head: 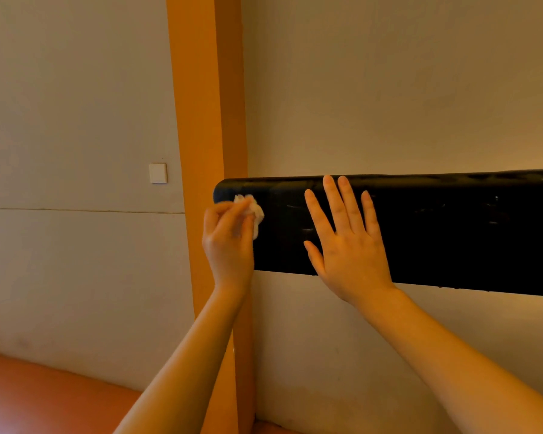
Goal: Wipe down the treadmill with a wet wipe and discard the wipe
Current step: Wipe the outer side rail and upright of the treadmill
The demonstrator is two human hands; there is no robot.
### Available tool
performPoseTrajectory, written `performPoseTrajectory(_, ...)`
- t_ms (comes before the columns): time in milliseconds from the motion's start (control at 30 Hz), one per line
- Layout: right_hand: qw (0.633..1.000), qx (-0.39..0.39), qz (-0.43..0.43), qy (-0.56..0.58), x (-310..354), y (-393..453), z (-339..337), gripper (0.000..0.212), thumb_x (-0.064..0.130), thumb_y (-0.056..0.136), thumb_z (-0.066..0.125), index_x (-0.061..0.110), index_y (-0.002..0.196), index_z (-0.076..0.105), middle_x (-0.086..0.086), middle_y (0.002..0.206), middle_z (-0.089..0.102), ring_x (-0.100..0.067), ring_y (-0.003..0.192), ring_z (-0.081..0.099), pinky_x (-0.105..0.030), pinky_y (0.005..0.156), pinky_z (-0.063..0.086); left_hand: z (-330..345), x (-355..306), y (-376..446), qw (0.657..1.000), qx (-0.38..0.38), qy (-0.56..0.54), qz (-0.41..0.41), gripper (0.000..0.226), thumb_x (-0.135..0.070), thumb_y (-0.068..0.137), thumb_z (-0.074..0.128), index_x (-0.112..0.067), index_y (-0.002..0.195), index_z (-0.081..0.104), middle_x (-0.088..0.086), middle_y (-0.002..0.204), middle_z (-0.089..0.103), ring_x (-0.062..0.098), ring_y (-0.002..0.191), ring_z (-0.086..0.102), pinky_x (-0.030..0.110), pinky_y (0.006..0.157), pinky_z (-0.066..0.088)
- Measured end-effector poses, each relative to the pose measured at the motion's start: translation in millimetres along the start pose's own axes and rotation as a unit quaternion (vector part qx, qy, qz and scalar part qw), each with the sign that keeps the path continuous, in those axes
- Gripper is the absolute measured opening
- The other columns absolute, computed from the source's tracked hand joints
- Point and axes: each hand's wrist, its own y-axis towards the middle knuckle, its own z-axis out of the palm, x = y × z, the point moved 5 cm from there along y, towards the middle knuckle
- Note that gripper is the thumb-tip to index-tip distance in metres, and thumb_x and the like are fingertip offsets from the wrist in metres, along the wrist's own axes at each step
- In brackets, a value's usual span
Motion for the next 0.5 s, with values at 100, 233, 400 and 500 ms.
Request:
performPoseTrajectory(100, 1.000, -0.003, 0.000, 0.000, -0.7, 0.0, -0.7, 0.078, 0.046, 0.094, 0.052, 0.014, 0.156, 0.018, -0.019, 0.162, 0.016, -0.037, 0.151, 0.010, -0.051, 0.120, 0.007, 0.5, -7.2, 10.3, 0.999, -0.028, -0.017, -0.014, 0.026, -0.014, 0.092, 0.066, -0.012, 0.118, 0.067, 0.000, 0.111, 0.053, -0.010, 0.105, 0.049, 0.007, 0.084, 0.044)
performPoseTrajectory(233, 1.000, -0.008, 0.004, 0.008, -3.0, -6.4, 1.8, 0.079, 0.046, 0.093, 0.053, 0.015, 0.156, 0.018, -0.019, 0.162, 0.015, -0.036, 0.151, 0.009, -0.051, 0.120, 0.008, 4.7, -6.3, -38.5, 0.996, 0.059, 0.029, 0.052, 0.027, -0.020, 0.090, 0.067, -0.006, 0.113, 0.069, 0.003, 0.110, 0.054, -0.005, 0.103, 0.047, 0.005, 0.087, 0.040)
performPoseTrajectory(400, 1.000, 0.000, 0.000, 0.007, -4.8, -12.7, 4.5, 0.073, 0.048, 0.094, 0.034, 0.015, 0.156, 0.016, -0.018, 0.163, 0.014, -0.036, 0.151, 0.010, -0.050, 0.120, 0.007, 6.0, -5.5, -57.6, 0.996, 0.069, 0.034, 0.052, 0.029, -0.017, 0.088, 0.065, -0.002, 0.111, 0.070, 0.012, 0.105, 0.060, 0.000, 0.101, 0.049, 0.006, 0.087, 0.042)
performPoseTrajectory(500, 1.000, 0.007, -0.005, 0.000, -7.1, -13.1, 5.1, 0.073, 0.050, 0.094, 0.031, 0.015, 0.157, 0.016, -0.017, 0.163, 0.014, -0.036, 0.151, 0.009, -0.049, 0.121, 0.007, 10.1, -15.1, -19.4, 1.000, 0.022, 0.010, 0.016, 0.028, -0.012, 0.091, 0.064, -0.006, 0.118, 0.067, 0.005, 0.109, 0.055, -0.007, 0.101, 0.047, 0.007, 0.086, 0.042)
